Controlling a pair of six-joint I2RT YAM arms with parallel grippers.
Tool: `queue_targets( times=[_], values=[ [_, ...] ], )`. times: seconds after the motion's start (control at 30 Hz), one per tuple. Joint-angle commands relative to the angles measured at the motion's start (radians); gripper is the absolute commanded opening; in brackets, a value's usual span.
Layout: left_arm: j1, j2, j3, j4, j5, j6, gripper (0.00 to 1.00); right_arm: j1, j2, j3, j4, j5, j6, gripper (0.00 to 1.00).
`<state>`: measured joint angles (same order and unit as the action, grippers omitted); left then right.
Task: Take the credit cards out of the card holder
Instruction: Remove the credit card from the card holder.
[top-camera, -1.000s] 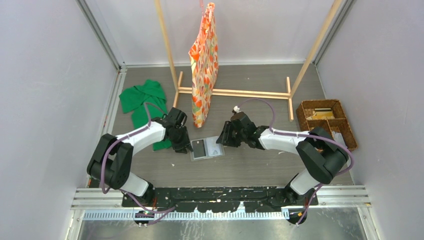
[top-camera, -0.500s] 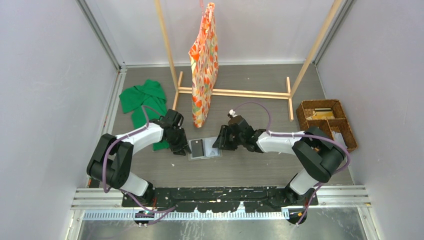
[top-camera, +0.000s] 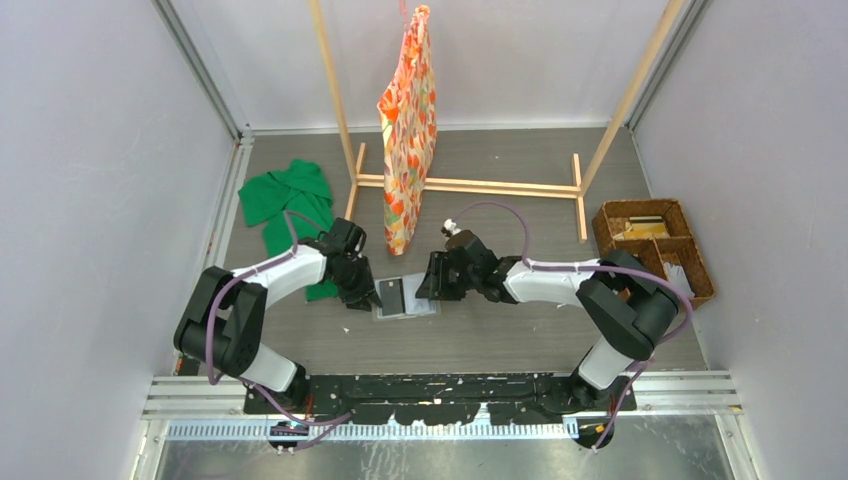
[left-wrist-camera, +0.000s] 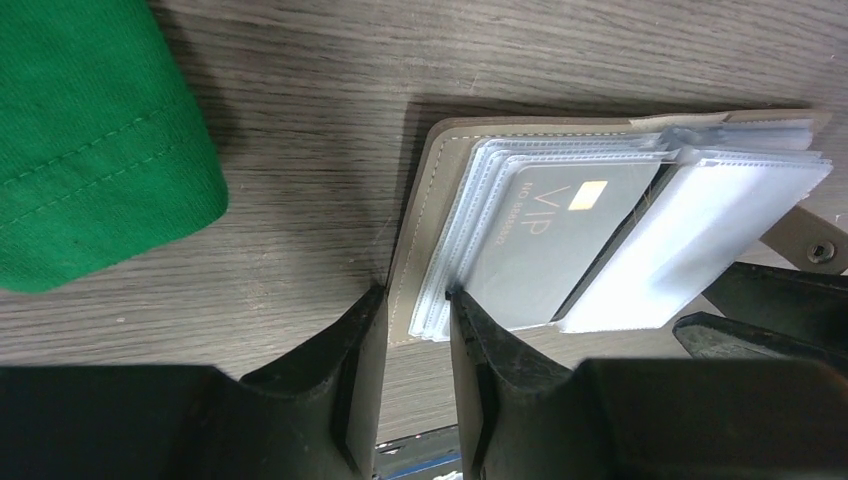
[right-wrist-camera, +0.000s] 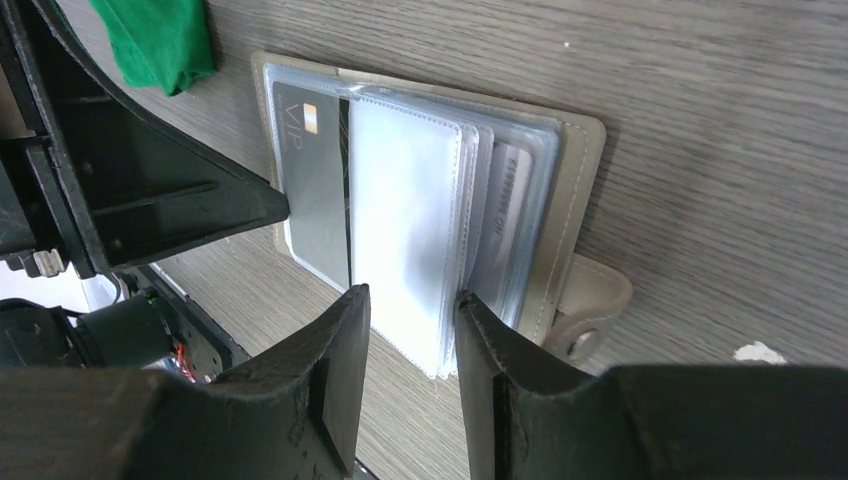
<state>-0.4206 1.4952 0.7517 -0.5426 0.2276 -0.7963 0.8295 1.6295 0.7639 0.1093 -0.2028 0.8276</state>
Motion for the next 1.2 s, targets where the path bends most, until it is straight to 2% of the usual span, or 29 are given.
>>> queue_targets(
  times=[0.0,0.2,0.33,0.6,0.73,0.8,0.93,1.0,1.17],
  values=[
    [-0.009,0.053,-0.020,0.019,-0.084,0.030,0.32,0.048,0.009,0.097,0.068,-0.058,-0.011,0.41],
    [-0.009,0.042,-0.003,-0.010,-0.087,0.023,0.32,0.080,0.074,0.214,0.058,-0.089,-0.029,0.41],
    [0.002,-0.019,0.046,-0.120,-0.148,0.024,0.32,0.107,0.096,0.264,0.058,-0.100,-0.037,0.41],
    [0.134,-0.160,0.116,-0.296,-0.215,0.063,0.31,0.136,0.167,0.343,0.062,-0.136,-0.045,0.41],
    [0.201,-0.256,0.127,-0.368,-0.269,0.055,0.31,0.139,0.171,0.363,0.012,-0.112,-0.079,0.41],
    [0.204,-0.307,0.128,-0.360,-0.241,0.060,0.32,0.136,0.139,0.344,0.007,-0.075,-0.094,0.42],
    [0.202,-0.375,0.092,-0.250,-0.060,0.043,0.36,0.091,0.085,0.295,-0.026,-0.007,-0.106,0.42],
    [0.180,-0.374,0.074,-0.199,-0.003,0.021,0.37,0.053,0.080,0.260,-0.014,-0.015,-0.079,0.42],
    [0.125,-0.300,0.009,-0.075,0.025,-0.019,0.34,0.007,0.144,0.247,-0.011,-0.063,-0.011,0.38]
  ],
)
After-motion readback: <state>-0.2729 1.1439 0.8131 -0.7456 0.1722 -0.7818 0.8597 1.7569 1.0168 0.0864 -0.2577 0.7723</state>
